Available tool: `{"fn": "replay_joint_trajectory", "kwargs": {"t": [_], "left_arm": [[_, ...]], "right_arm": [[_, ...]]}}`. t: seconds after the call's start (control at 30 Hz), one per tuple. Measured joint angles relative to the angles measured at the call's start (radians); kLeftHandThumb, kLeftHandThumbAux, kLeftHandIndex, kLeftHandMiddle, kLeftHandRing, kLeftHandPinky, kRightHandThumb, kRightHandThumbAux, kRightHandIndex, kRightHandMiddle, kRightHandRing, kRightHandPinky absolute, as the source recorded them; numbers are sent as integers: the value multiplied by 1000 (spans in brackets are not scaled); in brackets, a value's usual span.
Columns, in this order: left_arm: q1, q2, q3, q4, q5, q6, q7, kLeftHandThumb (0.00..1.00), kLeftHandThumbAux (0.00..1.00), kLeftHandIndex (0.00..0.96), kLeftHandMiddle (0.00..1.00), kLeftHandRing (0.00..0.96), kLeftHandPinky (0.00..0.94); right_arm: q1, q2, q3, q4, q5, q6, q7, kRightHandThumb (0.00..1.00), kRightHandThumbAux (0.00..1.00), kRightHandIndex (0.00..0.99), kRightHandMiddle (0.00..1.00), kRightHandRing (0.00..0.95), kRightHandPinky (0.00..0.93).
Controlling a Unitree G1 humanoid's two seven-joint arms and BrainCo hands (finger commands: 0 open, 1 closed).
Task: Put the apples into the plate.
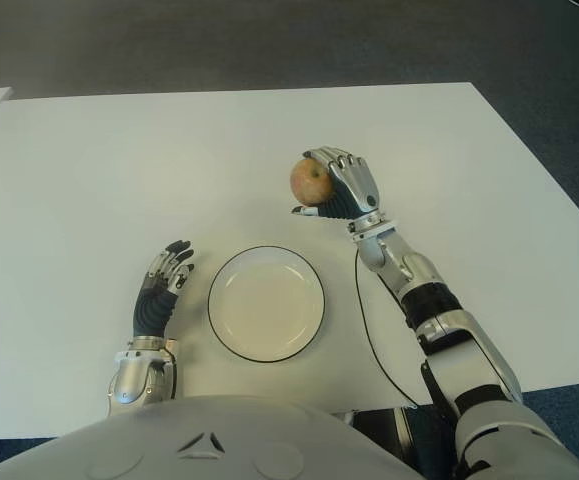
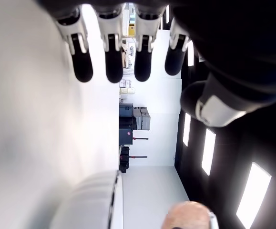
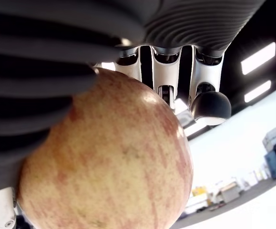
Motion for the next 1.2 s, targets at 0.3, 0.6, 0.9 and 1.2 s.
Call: {"fn": "replay_joint_trajectory", "kwargs": {"t": [0.3, 0.6, 0.9, 1.2], "left_arm": [[-1, 2, -1, 2, -3, 1, 0, 144, 548, 158, 167, 161, 199], [0, 17, -8, 0, -6, 15, -3, 138, 556, 155, 160, 154, 190], [2, 20, -20, -3, -8, 17, -3, 134, 557, 146, 160, 156, 201], [3, 20, -28, -14, 5, 33, -3, 136, 552, 144, 157, 150, 197]], "right_arm": [[181, -11, -44, -371, 0, 37, 155, 641, 742, 827, 883, 873, 862], [344, -15, -30, -570, -69, 24, 270, 657, 750, 825, 881, 872, 882], [429, -56, -18, -615, -148, -65, 292, 677, 750, 834, 883, 878, 884], [469, -78, -12, -675, -159, -152, 345, 695, 703, 813, 868, 869, 879]]}}
